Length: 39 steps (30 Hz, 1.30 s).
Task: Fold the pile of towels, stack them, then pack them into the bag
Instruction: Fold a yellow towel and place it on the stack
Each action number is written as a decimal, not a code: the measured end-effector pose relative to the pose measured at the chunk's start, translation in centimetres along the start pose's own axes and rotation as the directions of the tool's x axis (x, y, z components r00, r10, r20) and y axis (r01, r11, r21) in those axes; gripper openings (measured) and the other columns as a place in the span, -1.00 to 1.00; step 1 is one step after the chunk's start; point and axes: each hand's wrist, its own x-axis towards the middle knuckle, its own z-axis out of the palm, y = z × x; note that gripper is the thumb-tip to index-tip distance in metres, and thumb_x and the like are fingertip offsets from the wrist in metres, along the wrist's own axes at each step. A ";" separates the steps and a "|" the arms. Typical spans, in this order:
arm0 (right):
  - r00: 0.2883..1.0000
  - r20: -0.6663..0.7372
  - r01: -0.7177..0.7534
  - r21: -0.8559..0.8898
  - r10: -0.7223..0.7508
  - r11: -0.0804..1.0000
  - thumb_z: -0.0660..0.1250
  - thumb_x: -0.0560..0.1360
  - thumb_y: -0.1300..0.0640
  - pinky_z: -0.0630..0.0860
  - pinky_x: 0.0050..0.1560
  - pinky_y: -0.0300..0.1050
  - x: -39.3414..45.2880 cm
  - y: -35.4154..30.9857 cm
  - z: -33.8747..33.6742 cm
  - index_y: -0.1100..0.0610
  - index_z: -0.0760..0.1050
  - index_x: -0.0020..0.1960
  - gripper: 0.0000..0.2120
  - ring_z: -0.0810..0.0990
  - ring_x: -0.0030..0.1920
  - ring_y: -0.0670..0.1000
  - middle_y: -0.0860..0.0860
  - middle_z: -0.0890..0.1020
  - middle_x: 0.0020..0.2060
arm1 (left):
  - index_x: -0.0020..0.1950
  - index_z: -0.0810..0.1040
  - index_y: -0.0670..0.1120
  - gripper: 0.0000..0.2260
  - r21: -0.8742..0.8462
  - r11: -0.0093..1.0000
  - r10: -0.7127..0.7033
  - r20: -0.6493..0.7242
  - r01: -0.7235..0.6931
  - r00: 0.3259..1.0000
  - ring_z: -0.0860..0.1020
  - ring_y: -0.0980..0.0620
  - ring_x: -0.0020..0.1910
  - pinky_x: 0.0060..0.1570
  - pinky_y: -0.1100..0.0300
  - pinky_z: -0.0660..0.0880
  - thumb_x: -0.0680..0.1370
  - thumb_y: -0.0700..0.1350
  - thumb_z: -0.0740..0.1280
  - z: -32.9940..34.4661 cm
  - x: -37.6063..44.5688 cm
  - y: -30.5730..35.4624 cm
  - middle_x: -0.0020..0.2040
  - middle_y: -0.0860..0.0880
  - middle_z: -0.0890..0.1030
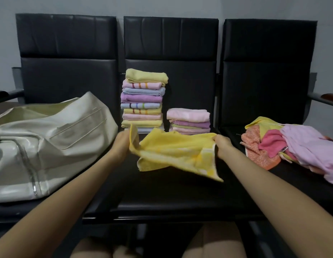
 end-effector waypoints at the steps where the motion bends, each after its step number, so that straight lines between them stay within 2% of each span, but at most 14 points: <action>1: 1.000 -0.016 0.025 -0.088 -0.026 0.996 0.14 0.52 0.36 0.43 -0.33 -0.11 -0.5 0.1 -0.2 0.22 0.43 -0.22 -0.81 0.47 -0.35 0.05 0.08 0.48 -0.34 | -0.44 0.47 -0.06 -0.60 0.113 0.993 -0.033 0.091 0.022 0.995 0.44 0.04 -0.38 -0.19 0.11 0.37 0.52 0.13 0.30 -0.2 -0.4 -0.8 -0.44 -0.02 0.49; 4: 0.994 -0.032 0.096 -0.225 -0.106 0.970 0.17 0.52 0.33 0.35 -0.34 -0.14 -1.1 1.1 -0.6 0.20 0.43 -0.24 -0.81 0.43 -0.33 0.01 0.06 0.47 -0.33 | -0.53 0.52 -0.04 -0.40 0.402 0.912 -0.249 0.384 0.081 0.889 0.47 0.18 -0.43 -0.22 0.23 0.39 0.42 0.43 0.24 -0.3 -2.7 -2.2 -0.46 0.07 0.53; 6: 0.996 0.003 0.087 -0.233 -0.088 0.969 0.26 0.53 0.20 0.42 -0.20 -0.13 -1.7 2.2 -1.1 0.18 0.47 -0.22 -0.84 0.51 -0.25 0.04 0.08 0.53 -0.28 | -0.53 0.55 0.00 -0.44 0.524 0.850 -0.297 0.391 0.055 0.871 0.50 0.18 -0.36 -0.16 0.23 0.39 0.44 0.40 0.23 -0.3 -3.7 -2.7 -0.45 0.13 0.56; 9: 0.984 0.141 0.151 -0.304 -0.112 0.941 0.37 0.52 0.03 0.51 -0.17 -0.14 -2.3 4.2 -1.9 0.13 0.56 -0.10 -0.84 0.62 -0.13 0.04 0.08 0.65 -0.14 | -0.30 0.62 -0.03 -0.59 0.560 0.827 -0.231 0.253 0.053 0.940 0.60 0.03 -0.15 -0.06 0.15 0.43 0.59 0.18 0.23 -0.1 -3.3 -3.0 -0.29 0.07 0.63; 11: 0.966 0.194 0.231 -0.343 -0.172 0.911 0.38 0.52 0.05 0.52 -0.23 -0.15 -2.6 5.1 -2.1 0.08 0.56 -0.07 -0.90 0.64 -0.11 0.02 0.05 0.66 -0.12 | 0.06 0.59 -0.02 -0.72 0.735 0.676 -0.181 0.093 0.055 0.979 0.56 -0.04 0.06 0.01 0.11 0.47 0.57 0.16 0.27 0.1 -2.7 -3.3 0.01 -0.04 0.61; 13: 0.954 0.214 0.284 -0.410 -0.211 0.867 0.35 0.53 0.11 0.53 -0.20 -0.13 -2.9 5.6 -2.2 0.10 0.57 -0.04 -0.93 0.64 -0.07 0.06 0.08 0.66 -0.09 | 0.36 0.43 -0.06 -0.48 0.855 0.496 -0.229 -0.039 0.152 0.973 0.44 -0.13 0.27 0.13 0.02 0.45 0.52 0.23 0.31 0.5 -2.4 -3.6 0.26 -0.15 0.48; 15: 0.953 0.201 0.295 -0.451 -0.226 0.843 0.30 0.55 0.16 0.53 -0.10 -0.06 -2.9 5.7 -2.3 0.24 0.57 0.03 -0.84 0.63 -0.02 0.14 0.18 0.65 -0.05 | 0.25 0.50 -0.12 -0.47 0.867 0.445 -0.316 -0.082 0.224 0.945 0.52 -0.10 0.15 -0.09 0.11 0.48 0.49 0.26 0.33 0.9 -2.3 -3.3 0.16 -0.14 0.54; 18: 0.964 0.224 0.235 -0.465 -0.144 0.853 0.25 0.57 0.21 0.51 -0.13 -0.08 -3.1 5.1 -2.9 0.26 0.54 0.07 -0.84 0.60 -0.10 0.07 0.14 0.63 -0.07 | -0.11 0.56 -0.13 -0.69 0.709 0.631 -0.440 -0.009 0.316 0.898 0.54 0.02 -0.17 -0.28 0.21 0.41 0.51 0.14 0.37 1.3 -1.6 -3.1 -0.14 -0.08 0.57; 22: 0.953 0.302 0.074 -0.307 0.023 0.949 0.27 0.57 0.28 0.53 -0.16 -0.09 -3.5 3.6 -4.3 0.18 0.53 0.02 -0.91 0.60 -0.15 0.06 0.09 0.62 -0.16 | 0.34 0.43 -0.10 -0.38 0.103 0.809 -0.587 0.176 0.578 0.790 0.54 -0.13 0.16 0.19 -0.04 0.48 0.39 0.16 0.47 0.2 -0.6 -3.1 0.23 -0.14 0.54; 25: 0.956 0.272 -0.056 -0.189 0.107 0.980 0.28 0.57 0.24 0.53 -0.16 -0.01 -3.0 2.8 -5.3 0.27 0.53 0.01 -0.90 0.60 -0.16 0.13 0.17 0.62 -0.15 | 0.30 0.46 -0.05 -0.57 -0.146 0.768 -0.589 0.220 0.623 0.778 0.58 -0.18 0.10 0.08 -0.11 0.54 0.50 0.10 0.39 -0.4 -0.6 -3.5 0.17 -0.19 0.58; 28: 0.971 0.219 -0.003 -0.388 0.095 0.922 0.33 0.55 0.19 0.55 -0.11 -0.02 -2.0 2.5 -5.7 0.29 0.51 0.16 -0.76 0.62 -0.11 0.16 0.18 0.63 -0.09 | 0.19 0.53 -0.11 -0.62 0.155 0.806 -0.586 0.085 0.571 0.806 0.61 -0.14 0.02 0.04 -0.04 0.57 0.52 0.12 0.37 -0.3 -0.9 -4.4 0.08 -0.16 0.61; 31: 0.982 0.190 0.139 -0.707 -0.003 0.694 0.37 0.52 0.07 0.55 0.09 0.04 -0.4 2.3 -5.5 0.29 0.54 0.18 -0.65 0.63 0.01 0.16 0.18 0.64 -0.01 | -0.09 0.57 -0.16 -0.74 0.553 0.722 -0.539 0.071 0.417 0.839 0.53 -0.02 -0.30 -0.30 0.17 0.45 0.56 0.03 0.30 -0.1 -1.6 -3.8 -0.25 -0.10 0.56; 35: 0.967 0.162 0.247 -0.793 -0.199 0.556 0.29 0.52 -0.16 0.54 0.05 0.07 0.8 1.7 -3.8 0.29 0.61 0.06 -0.51 0.63 -0.09 0.16 0.20 0.65 -0.04 | -0.17 0.50 -0.12 -0.75 0.596 0.745 -0.407 0.050 0.300 0.912 0.48 -0.01 -0.29 -0.29 0.17 0.38 0.57 0.03 0.25 0.2 -1.3 -3.3 -0.26 -0.07 0.50; 39: 0.896 0.199 0.397 -0.761 -0.398 0.513 0.26 0.54 -0.16 0.54 -0.04 0.11 1.5 1.5 -0.9 0.23 0.58 -0.23 -0.54 0.59 -0.22 0.14 0.12 0.59 -0.31 | -0.12 0.56 -0.04 -0.63 0.737 0.669 -0.122 -0.014 0.093 0.992 0.52 0.12 -0.22 -0.33 0.20 0.34 0.58 0.22 0.20 1.9 -0.1 -3.3 -0.20 0.04 0.59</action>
